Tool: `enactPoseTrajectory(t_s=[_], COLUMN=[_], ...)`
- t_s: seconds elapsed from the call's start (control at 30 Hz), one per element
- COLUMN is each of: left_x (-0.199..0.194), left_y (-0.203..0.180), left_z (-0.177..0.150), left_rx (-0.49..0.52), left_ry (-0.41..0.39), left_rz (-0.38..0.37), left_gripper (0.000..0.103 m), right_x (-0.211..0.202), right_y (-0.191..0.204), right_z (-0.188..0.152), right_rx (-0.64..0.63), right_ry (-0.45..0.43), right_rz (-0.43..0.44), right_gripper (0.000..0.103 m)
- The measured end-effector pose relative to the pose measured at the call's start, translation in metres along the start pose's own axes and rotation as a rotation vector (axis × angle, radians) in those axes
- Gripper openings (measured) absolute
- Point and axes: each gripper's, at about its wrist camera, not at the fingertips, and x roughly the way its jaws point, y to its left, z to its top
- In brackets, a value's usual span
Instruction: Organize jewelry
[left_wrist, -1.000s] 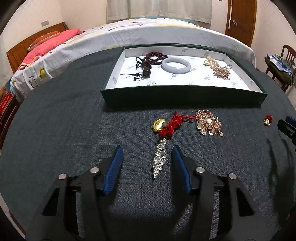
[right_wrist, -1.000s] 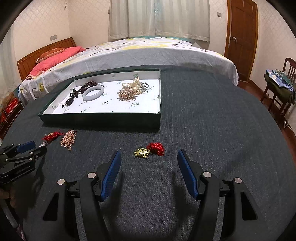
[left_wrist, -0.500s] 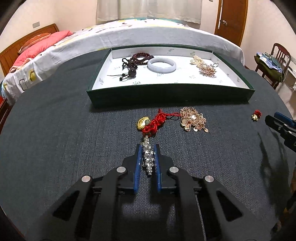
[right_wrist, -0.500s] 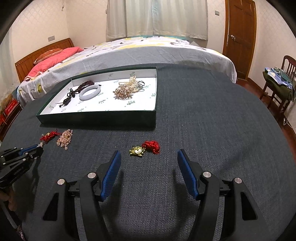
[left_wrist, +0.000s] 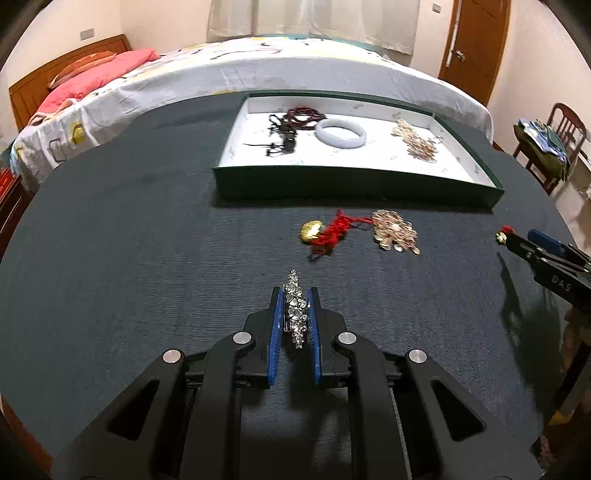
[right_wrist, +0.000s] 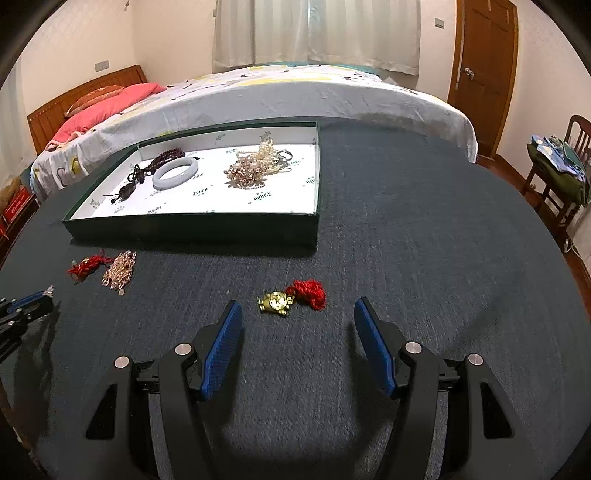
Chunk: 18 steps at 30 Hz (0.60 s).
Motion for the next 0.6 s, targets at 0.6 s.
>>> enactPoseTrajectory(t_s=[0.6], left_x=[0.002], left_y=[0.020], left_z=[0.004], left_rx=[-0.039], left_ry=[0.002], left_rz=[0.042], left_gripper=[0.013], right_x=[0.016], right_y=[0.002], right_z=[0.005], right_rx=[-0.001], right_ry=[0.059], right_rz=[0.045], right_gripper=[0.029])
